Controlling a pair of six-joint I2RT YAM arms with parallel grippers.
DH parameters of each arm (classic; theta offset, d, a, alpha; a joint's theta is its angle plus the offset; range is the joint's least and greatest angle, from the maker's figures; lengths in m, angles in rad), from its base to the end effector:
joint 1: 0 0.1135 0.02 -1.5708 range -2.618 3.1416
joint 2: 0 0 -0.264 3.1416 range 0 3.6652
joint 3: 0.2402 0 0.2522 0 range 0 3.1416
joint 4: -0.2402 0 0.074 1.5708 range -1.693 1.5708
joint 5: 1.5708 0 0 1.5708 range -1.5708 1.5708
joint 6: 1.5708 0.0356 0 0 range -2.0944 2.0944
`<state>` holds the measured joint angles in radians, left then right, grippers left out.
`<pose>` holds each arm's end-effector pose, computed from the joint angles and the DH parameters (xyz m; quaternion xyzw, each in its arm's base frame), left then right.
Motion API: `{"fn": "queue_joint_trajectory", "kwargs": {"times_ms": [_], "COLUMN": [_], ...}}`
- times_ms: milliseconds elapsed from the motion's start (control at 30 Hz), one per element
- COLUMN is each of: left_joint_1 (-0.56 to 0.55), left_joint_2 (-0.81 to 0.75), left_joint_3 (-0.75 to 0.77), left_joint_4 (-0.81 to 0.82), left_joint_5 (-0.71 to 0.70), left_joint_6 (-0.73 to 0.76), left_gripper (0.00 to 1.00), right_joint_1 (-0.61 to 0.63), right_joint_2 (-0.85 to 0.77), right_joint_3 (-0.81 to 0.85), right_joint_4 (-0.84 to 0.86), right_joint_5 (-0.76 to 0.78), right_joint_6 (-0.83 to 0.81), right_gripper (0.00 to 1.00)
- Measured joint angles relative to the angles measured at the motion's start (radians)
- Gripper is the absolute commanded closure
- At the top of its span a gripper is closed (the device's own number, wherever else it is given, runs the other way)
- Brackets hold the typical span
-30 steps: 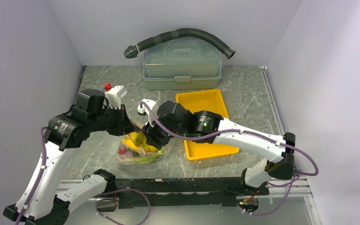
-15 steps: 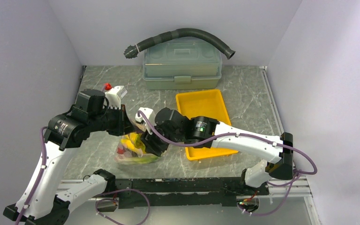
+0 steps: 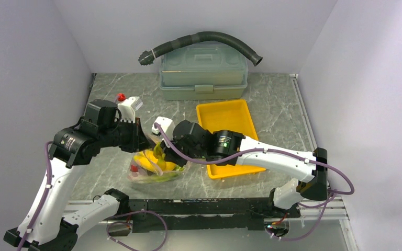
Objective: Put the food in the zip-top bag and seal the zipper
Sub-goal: Place the fake fruit in the zipper food storage bag.
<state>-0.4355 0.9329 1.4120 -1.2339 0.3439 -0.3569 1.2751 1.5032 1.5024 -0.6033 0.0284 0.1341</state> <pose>0.1135 -0.0661 0.4181 0.1034 0.9010 -0.2958 0.3000 0.0993 0.3224 0.3745 -0.4726 0.7487 0.2914 0.3622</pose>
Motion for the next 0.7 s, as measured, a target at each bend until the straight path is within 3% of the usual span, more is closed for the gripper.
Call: {"fn": "queue_joint_trajectory", "kwargs": {"times_ms": [400, 700], "left_joint_1": [0.0, 0.0], "left_joint_2": [0.0, 0.01], "left_joint_3": [0.0, 0.0], "left_joint_4": [-0.003, -0.008], "left_joint_5": [0.033, 0.022], "left_joint_6": [-0.003, -0.005], "left_gripper": [1.0, 1.0], "right_joint_1": [0.0, 0.0], "right_joint_2": [-0.037, 0.035], "right_joint_3": [-0.04, -0.052], "right_joint_4": [0.029, 0.108], "right_joint_5": [-0.011, -0.042], "right_joint_6": [0.0, 0.019], "right_gripper": [1.0, 1.0]}}
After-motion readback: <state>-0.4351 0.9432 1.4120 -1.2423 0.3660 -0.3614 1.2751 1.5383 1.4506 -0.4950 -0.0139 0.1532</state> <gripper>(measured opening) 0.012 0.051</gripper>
